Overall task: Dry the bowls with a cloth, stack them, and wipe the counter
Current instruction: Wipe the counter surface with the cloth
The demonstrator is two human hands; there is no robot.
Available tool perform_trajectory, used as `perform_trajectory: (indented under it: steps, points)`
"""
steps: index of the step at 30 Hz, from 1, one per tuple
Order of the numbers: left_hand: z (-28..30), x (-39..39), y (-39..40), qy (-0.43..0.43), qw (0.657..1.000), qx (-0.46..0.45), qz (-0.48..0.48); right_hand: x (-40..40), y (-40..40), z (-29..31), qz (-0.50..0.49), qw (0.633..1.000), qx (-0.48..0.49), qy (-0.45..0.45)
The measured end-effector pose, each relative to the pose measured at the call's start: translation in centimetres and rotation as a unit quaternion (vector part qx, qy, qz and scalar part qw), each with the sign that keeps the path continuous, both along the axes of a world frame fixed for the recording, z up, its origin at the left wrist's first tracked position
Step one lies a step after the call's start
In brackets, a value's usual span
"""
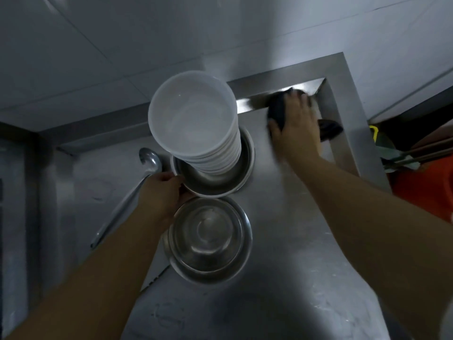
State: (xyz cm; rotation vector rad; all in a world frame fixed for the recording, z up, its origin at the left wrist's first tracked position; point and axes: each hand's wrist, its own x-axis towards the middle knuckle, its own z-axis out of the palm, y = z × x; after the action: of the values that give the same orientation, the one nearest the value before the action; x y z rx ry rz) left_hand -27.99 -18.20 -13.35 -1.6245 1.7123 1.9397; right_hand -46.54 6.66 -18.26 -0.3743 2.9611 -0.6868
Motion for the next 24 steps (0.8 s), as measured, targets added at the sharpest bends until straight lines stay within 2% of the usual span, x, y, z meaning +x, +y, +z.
perform_trajectory:
  steps: [1,3,5,7,8,9,11,13,14,18,20,24]
  points:
    - [0.1,0.1,-0.3,-0.001,1.000,-0.008,-0.005,1.1,0.6,-0.1,0.091,0.996,-0.010,0.009]
    - [0.4,0.1,-0.6,0.003,1.000,-0.013,0.002,4.0,2.9,-0.6,0.267,0.963,-0.026,0.026]
    - [0.8,0.0,-0.6,0.004,1.000,-0.007,0.009,5.9,5.9,-1.4,0.389,0.920,-0.012,0.051]
    - [1.1,0.0,-0.6,0.003,1.000,-0.002,0.020,5.0,7.9,-1.4,0.465,0.883,0.008,0.060]
    - [1.2,0.1,-0.7,0.008,1.000,0.000,0.024,3.9,7.9,-1.4,0.460,0.886,0.017,0.051]
    - [1.2,0.1,-0.7,0.015,1.000,0.004,0.023,2.5,7.2,-1.3,0.413,0.910,0.016,0.038]
    - [1.3,0.2,-0.6,0.032,0.999,0.011,0.014,0.1,4.5,-0.8,0.225,0.974,-0.001,0.016]
    - [1.3,0.5,-0.6,0.043,0.999,0.019,0.001,-0.5,1.3,-0.6,0.075,0.997,0.013,0.004]
    - [1.2,0.5,-0.6,0.044,0.999,0.023,-0.005,0.1,0.3,-0.6,0.064,0.998,0.014,0.006]
    - [0.8,0.8,-0.6,0.040,0.999,0.031,-0.006,5.3,2.3,-1.2,0.202,0.979,-0.019,0.024]
    - [0.7,0.6,-0.5,0.054,0.997,0.052,0.004,8.3,5.1,-1.4,0.239,0.970,-0.022,0.038]
    - [0.7,-0.1,0.4,0.040,0.999,0.034,-0.013,14.4,10.4,-1.6,0.243,0.969,-0.019,0.037]
